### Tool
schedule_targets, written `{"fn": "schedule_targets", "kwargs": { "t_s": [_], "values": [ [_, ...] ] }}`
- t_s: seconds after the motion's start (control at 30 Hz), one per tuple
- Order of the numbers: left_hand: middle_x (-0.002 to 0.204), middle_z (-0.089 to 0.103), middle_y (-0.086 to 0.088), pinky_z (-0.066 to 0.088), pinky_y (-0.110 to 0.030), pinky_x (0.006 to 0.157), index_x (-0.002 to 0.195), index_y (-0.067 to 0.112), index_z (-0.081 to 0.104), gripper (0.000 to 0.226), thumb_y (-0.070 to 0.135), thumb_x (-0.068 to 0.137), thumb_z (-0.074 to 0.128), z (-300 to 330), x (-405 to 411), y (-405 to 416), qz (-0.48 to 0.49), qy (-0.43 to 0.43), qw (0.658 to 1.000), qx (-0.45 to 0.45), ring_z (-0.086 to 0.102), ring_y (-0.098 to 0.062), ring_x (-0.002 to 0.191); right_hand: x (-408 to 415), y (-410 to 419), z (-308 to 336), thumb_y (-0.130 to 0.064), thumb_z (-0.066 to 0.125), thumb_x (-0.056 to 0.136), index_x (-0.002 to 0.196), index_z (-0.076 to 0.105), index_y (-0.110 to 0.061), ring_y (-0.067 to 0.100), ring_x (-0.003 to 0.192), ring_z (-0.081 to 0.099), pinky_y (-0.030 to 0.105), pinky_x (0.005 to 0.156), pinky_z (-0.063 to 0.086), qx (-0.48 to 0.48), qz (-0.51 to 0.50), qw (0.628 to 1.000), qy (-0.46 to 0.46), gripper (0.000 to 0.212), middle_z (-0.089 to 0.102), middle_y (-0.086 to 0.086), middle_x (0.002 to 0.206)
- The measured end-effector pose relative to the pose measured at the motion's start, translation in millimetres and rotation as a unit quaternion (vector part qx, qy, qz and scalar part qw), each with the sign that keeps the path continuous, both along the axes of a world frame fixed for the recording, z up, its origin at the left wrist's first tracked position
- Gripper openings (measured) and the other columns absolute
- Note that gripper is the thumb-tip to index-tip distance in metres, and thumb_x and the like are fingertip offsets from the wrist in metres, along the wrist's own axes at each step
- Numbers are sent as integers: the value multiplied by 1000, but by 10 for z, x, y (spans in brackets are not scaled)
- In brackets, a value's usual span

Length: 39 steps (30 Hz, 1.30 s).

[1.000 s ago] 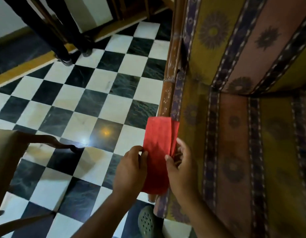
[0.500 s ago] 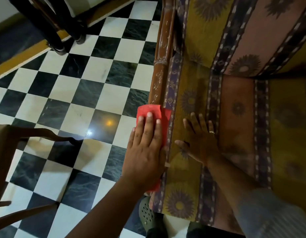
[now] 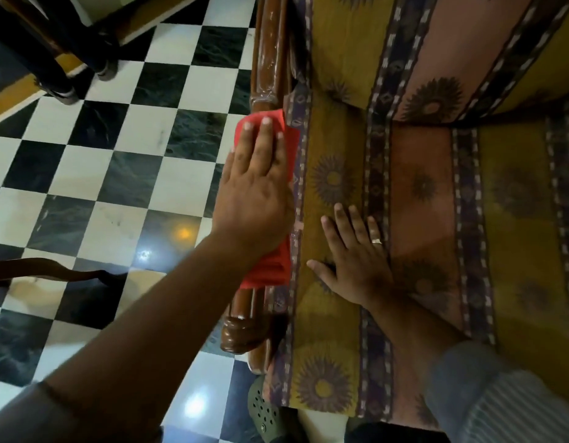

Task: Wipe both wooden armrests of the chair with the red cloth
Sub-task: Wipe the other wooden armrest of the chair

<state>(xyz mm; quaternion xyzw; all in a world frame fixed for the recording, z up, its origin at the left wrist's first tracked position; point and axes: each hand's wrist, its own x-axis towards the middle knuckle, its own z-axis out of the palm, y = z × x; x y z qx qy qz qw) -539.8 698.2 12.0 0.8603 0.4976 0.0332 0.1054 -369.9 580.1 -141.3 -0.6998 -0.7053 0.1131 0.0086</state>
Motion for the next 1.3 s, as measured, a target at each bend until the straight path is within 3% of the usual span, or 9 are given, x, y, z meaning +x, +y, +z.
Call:
{"fn": "schedule_targets", "kwargs": {
  "t_s": [0.2, 0.27, 0.4, 0.63, 0.77, 0.87, 0.97, 1.1, 1.3],
  "values": [
    [165, -16, -8, 3, -51, 125, 156, 13, -9, 75, 53, 94, 2, 36, -105, -193, -20, -8, 1000, -10, -19, -28, 152, 3, 14, 54, -78, 29, 89, 157, 20, -19, 32, 153, 8, 58, 119, 17, 5, -2, 1000, -2, 90, 9, 9, 167],
    [165, -10, -9, 11, -53, 124, 157, 11, -1, 73, 53, 98, 1, 21, -200, -347, -18, -39, 999, -12, -11, -31, 153, -1, 1, 39, -77, 34, 90, 156, 23, -18, 33, 153, 11, 58, 119, 17, 22, 3, 1000, -3, 89, 13, 10, 166],
    [164, 11, -17, 21, -56, 121, 155, 1, 19, 64, 35, 101, 27, -25, -305, -526, -26, -97, 995, 8, 4, -39, 152, 10, -10, 2, -76, 36, 90, 156, 24, -17, 32, 153, 10, 57, 120, 16, 32, 13, 999, -11, 89, 13, 11, 166],
    [166, 7, -11, 21, -54, 122, 157, 8, 16, 65, 37, 100, 30, -56, -282, -508, -5, -114, 993, -9, -2, -32, 154, 15, 4, -71, -80, 32, 87, 158, 14, -20, 30, 154, 5, 58, 120, 14, 6, 1, 1000, -21, 94, 5, 9, 167],
    [167, 6, -13, 19, -56, 122, 156, 5, 17, 79, 58, 99, 4, -44, -323, -580, -9, -114, 993, -32, -4, -33, 154, 19, 6, -87, -80, 29, 88, 158, 12, -20, 32, 154, 4, 58, 121, 8, -6, 3, 1000, -15, 94, 4, 9, 167],
    [167, 7, -15, 24, -59, 119, 156, 4, 17, 67, 47, 104, 14, -35, -406, -746, -6, -122, 992, -34, -3, -34, 154, 8, 49, -114, -79, 29, 89, 157, 14, -19, 33, 153, 5, 57, 121, 7, -5, 5, 1000, -14, 92, 5, 10, 167],
    [167, 3, -13, 20, -57, 121, 157, 6, 14, 64, 36, 102, 32, -53, -449, -875, -12, -108, 993, -37, -5, -33, 154, 17, 23, -120, -79, 29, 89, 158, 14, -19, 32, 153, 4, 57, 121, 8, -11, 2, 1000, -10, 93, 3, 9, 167],
    [167, -1, -11, 15, -53, 123, 158, 9, 10, 66, 39, 103, 32, -70, -388, -754, -18, -79, 996, -31, -8, -31, 154, 28, 31, -150, -78, 31, 89, 158, 14, -18, 33, 153, 6, 58, 121, 9, 2, 2, 1000, -9, 93, 4, 10, 167],
    [166, 9, -14, 7, -50, 122, 156, 7, 17, 67, 42, 101, 30, -35, -232, -402, -43, -21, 999, 21, 0, -35, 153, 34, 25, -182, -78, 30, 89, 158, 12, -18, 32, 153, 6, 58, 120, 12, 11, 5, 1000, -12, 93, 4, 11, 167]
  ]
}}
